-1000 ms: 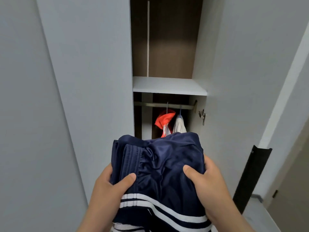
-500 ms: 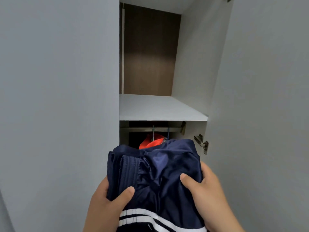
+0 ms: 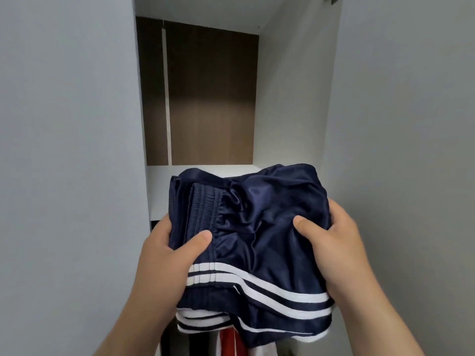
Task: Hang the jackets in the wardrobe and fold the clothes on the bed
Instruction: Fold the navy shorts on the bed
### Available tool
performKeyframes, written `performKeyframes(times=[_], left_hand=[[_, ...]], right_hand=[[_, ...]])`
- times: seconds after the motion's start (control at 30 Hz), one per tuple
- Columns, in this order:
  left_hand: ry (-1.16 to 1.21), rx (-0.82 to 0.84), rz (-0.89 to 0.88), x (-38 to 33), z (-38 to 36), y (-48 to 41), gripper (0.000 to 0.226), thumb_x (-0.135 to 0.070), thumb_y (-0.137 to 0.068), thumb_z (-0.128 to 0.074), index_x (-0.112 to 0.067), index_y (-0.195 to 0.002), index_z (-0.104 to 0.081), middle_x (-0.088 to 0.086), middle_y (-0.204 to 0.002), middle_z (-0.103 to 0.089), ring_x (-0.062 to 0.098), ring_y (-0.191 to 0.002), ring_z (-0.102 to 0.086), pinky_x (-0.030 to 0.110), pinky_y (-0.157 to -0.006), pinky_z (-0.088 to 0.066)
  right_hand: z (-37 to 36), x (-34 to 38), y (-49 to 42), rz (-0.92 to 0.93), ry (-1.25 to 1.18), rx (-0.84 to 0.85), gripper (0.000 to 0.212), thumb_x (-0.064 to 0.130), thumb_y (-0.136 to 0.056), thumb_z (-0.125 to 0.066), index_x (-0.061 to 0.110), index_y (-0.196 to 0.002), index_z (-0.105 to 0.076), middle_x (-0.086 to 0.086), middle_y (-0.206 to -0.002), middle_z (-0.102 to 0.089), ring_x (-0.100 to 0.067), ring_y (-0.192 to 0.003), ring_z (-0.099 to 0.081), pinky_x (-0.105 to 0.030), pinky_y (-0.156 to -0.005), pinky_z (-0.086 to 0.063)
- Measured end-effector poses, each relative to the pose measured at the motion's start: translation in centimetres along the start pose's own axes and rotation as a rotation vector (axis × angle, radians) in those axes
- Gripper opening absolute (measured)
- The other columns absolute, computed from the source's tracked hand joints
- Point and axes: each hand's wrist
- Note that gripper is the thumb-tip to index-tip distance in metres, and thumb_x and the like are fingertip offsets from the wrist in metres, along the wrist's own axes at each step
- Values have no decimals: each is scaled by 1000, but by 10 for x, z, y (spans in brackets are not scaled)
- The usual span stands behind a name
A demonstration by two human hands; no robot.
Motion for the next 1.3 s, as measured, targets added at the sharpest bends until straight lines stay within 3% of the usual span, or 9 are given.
performKeyframes(times=[0.27, 0.47, 0.57, 0.7, 0.83, 0.93, 1.0, 1.17, 1.3], left_hand=[[183, -78, -51, -4, -23, -76, 28, -11, -92, -64, -33, -109, -71, 1, -105, -75, 26, -91, -74, 41, -70, -60], [452, -160, 123, 11, -33, -128, 22, -15, -93, -62, -28, -106, -73, 9, -104, -75, 33, -89, -74, 46, -65, -58], [480, -162, 143, 20, -34, -143, 22, -16, -93, -61, -28, -109, -72, 9, -105, -75, 34, -91, -73, 47, -68, -57], [454, -140, 192, 23, -37, -163, 20, -17, -92, -63, -18, -111, -70, 14, -101, -75, 38, -86, -73, 50, -67, -58], [416, -149, 325, 28, -37, -183, 22, -18, -94, -62, -7, -113, -68, 20, -100, -74, 38, -79, -73, 47, -61, -58], [400, -172, 354, 30, -34, -189, 53, -23, -93, -62, -7, -141, -45, 19, -127, -63, 35, -98, -70, 50, -77, -59], [282, -168, 310, 27, -31, -182, 64, -33, -89, -61, -17, -147, -38, 12, -138, -55, 29, -107, -64, 46, -86, -55], [-646, 55, -54, 15, -27, -138, 80, -79, -68, -35, -46, -141, -37, -21, -141, -41, -4, -112, -42, 29, -96, -37], [-1013, 251, -77, 17, -35, -122, 93, -85, -65, -38, -48, -148, -19, -23, -144, -30, 5, -130, -36, 27, -105, -35]], right_hand=[[-2, 4, -67, 135, -52, 31, 45, 22, -78, -64, 41, -119, -62, 15, -113, -71, -7, -102, -69, -42, -88, -57], [-6, -18, -76, 111, 375, 285, 108, 44, -67, -75, 73, -139, 0, 48, -145, -19, 20, -133, -28, -20, -104, -33], [-10, -33, -80, 112, 504, 301, 98, 28, -80, -71, 66, -144, -8, 41, -150, -12, 21, -135, -19, -12, -106, -25], [-20, -48, -103, 129, 571, 125, 74, 4, -87, -60, 36, -149, -36, 28, -143, -36, 11, -127, -35, 9, -91, -20], [-22, -52, -134, 106, 586, -31, 61, -2, -85, -57, 25, -139, -53, 11, -135, -55, -4, -125, -49, -12, -100, -31], [-20, -56, -152, 23, 610, -60, 51, 8, -92, -60, 20, -141, -51, 3, -140, -54, -14, -130, -48, -21, -103, -35], [-17, -58, -154, -35, 615, -75, 47, 24, -96, -58, 22, -142, -51, 4, -142, -53, -14, -130, -48, -24, -101, -36], [-17, -64, -112, 67, 604, -34, 44, 68, -82, -37, 53, -118, -58, 30, -126, -56, 9, -118, -50, -13, -91, -37], [-30, -76, -95, 18, 828, -49, 58, 67, -89, -27, 43, -135, -53, 13, -153, -39, -6, -145, -25, -26, -109, -31]])
Point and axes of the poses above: each hand's wrist, its own y-axis away from the middle knuckle, its own z-axis out of the back of the hand, x = y × z
